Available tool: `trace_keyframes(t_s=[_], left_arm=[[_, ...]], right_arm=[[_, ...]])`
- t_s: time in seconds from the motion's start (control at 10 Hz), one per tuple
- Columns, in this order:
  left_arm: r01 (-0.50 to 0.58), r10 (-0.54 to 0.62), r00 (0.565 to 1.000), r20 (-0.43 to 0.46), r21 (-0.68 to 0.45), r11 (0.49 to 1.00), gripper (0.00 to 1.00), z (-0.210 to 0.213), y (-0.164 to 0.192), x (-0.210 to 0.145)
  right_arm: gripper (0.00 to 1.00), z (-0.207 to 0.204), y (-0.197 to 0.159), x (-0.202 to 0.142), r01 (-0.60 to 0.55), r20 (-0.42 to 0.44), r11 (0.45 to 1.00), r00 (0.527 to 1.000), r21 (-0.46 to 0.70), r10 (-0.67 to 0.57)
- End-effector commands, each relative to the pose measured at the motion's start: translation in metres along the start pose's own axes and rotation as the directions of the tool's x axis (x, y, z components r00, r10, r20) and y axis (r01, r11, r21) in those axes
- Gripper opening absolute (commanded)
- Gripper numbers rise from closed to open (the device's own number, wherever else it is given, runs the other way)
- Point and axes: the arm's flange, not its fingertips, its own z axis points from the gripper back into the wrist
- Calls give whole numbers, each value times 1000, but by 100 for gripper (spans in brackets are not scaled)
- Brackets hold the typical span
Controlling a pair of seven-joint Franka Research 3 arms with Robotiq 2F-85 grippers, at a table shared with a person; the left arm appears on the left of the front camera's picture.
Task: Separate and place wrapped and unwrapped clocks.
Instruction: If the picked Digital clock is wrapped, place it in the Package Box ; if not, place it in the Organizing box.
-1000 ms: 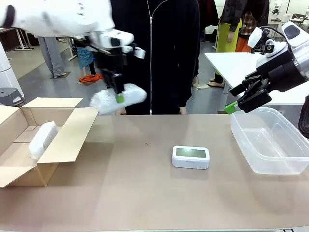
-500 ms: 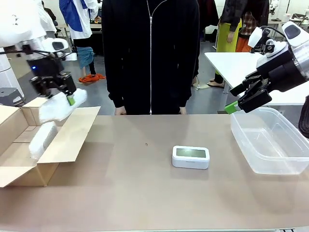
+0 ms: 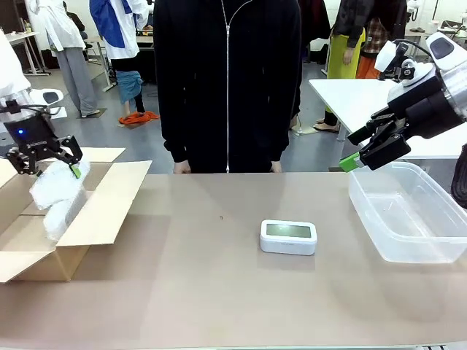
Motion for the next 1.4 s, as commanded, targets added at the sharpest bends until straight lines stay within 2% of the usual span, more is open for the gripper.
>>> trace_keyframes(t_s=[0.0,0.4,0.5,1.1,1.3], left_arm=[[-5,5,999,48,7,1000,80,-9,6,4],[0,-4,999,46,77,997,80,-29,13,15],[-2,-2,999,49,82,997,100,-29,12,14],[30,-34,999,39,85,996,100,-27,16,16],[49,-54,996,68,71,996,100,-5,11,6]], right_arm=[[100,-3,0,-2,-7,21,1000,1000,28,6],[100,-3,0,-2,-7,21,1000,1000,28,6],[100,-3,0,-2,-7,21,1000,1000,28,6],[100,-3,0,-2,-7,21,1000,1000,28,6],[100,-3,0,-2,-7,21,1000,1000,28,6]])
